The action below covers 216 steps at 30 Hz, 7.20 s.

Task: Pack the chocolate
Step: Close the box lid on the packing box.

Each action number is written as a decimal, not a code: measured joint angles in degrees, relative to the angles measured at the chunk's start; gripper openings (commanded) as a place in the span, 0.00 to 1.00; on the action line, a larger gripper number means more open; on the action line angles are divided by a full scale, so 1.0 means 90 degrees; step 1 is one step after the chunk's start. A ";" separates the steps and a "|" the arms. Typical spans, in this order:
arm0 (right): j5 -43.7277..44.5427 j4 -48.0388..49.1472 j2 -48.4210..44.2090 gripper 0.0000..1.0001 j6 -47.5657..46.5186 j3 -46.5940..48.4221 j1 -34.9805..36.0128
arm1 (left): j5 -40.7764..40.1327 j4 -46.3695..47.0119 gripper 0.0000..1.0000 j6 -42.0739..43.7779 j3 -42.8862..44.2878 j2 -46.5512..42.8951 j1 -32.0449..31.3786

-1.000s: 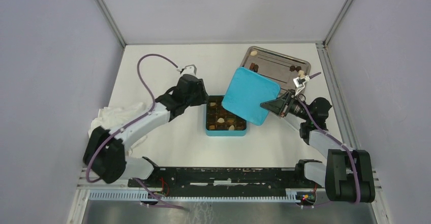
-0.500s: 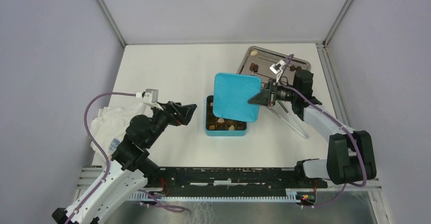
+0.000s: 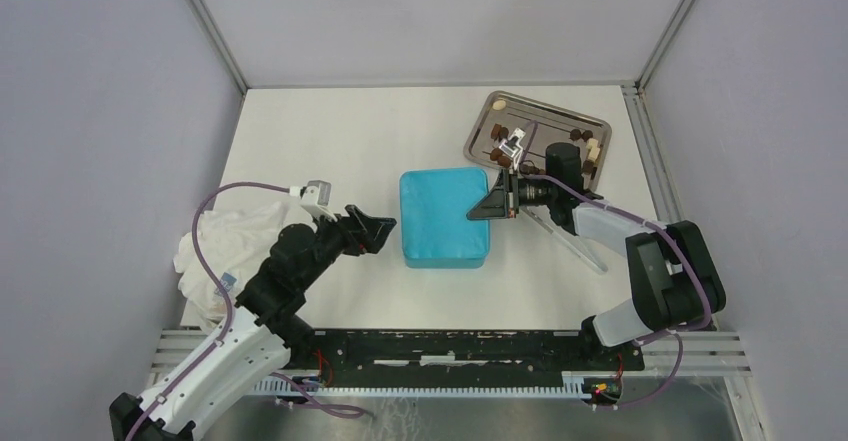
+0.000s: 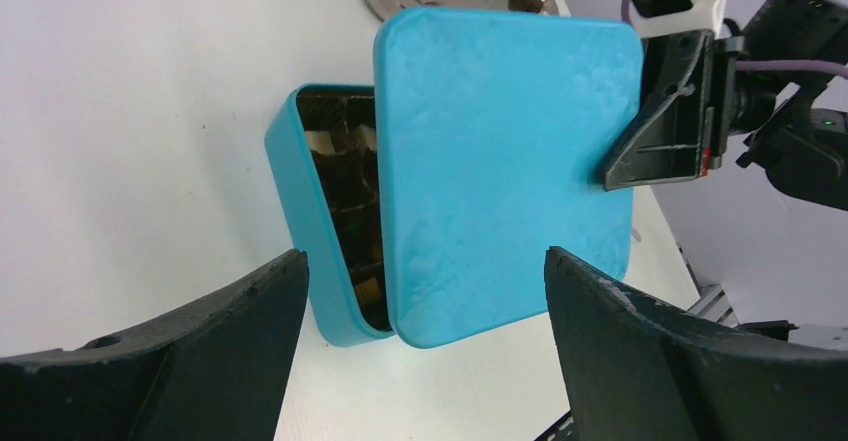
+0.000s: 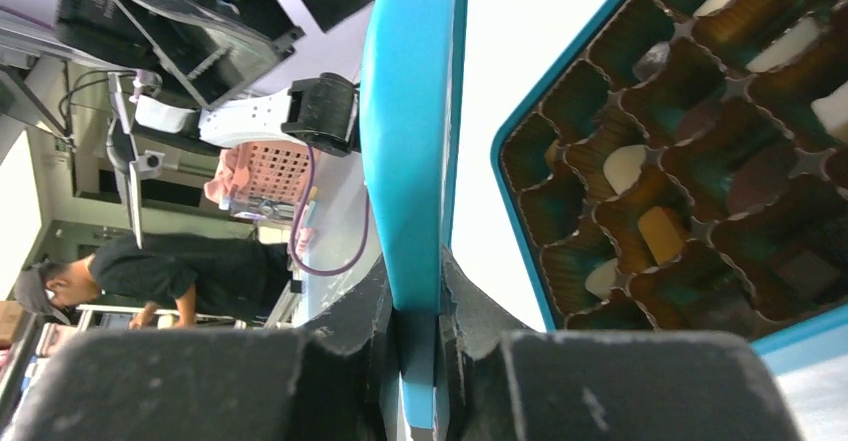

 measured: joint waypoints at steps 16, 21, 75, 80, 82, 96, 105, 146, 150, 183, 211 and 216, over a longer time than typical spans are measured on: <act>0.0301 0.1469 -0.0257 0.02 0.1054 -0.0605 0.0049 | 0.0109 0.0520 1.00 -0.0172 -0.0486 -0.0355 0.0000; 0.0350 0.1673 -0.0233 0.03 0.1158 -0.0617 0.0049 | 0.0100 0.0522 1.00 -0.0279 -0.0537 -0.0299 0.0000; 0.0238 0.3206 -0.1807 0.00 0.2103 -0.1513 -0.2844 | -0.0425 -0.1122 0.57 0.0010 0.2582 0.5085 -0.0114; 0.0219 0.3101 -0.1834 0.00 0.2006 -0.1513 -0.2846 | -0.1214 -0.1494 0.56 0.0012 0.2936 0.5401 -0.0539; 0.0219 0.3072 -0.1846 0.00 0.1979 -0.1513 -0.2846 | -0.1428 -0.1639 0.55 0.0027 0.3121 0.5659 -0.0529; 0.0214 0.2963 -0.1846 0.00 0.1882 -0.1513 -0.2849 | -0.1586 -0.1829 0.37 0.0148 0.3774 0.7099 -0.0544; 0.0209 0.2939 -0.1834 0.00 0.1860 -0.1513 -0.2846 | -0.1598 -0.1785 0.10 0.0202 0.3781 0.7220 -0.0559; 0.0068 0.2907 -0.1807 0.00 0.1664 -0.1513 -0.2878 | -0.3150 0.0107 0.02 0.2339 0.0690 0.2582 -0.1649; 0.0049 0.2931 -0.1807 0.00 0.1654 -0.1511 -0.2890 | -0.3487 0.0277 0.02 0.2616 0.0680 0.2368 -0.1897; 0.0143 0.2331 -0.1804 0.00 0.0884 -0.1508 -0.2963 | -0.1564 -0.1093 0.02 0.0639 0.2329 0.5469 -0.0185; 0.0153 0.2698 -0.1821 0.00 0.1224 -0.1513 -0.2577 | -0.0398 -0.1409 0.85 0.0180 0.2348 0.3808 -0.0058; 0.0165 0.2832 -0.1851 0.00 0.1557 -0.1528 -0.2089 | 0.0005 -0.1042 0.89 0.0444 0.1761 0.2426 -0.0058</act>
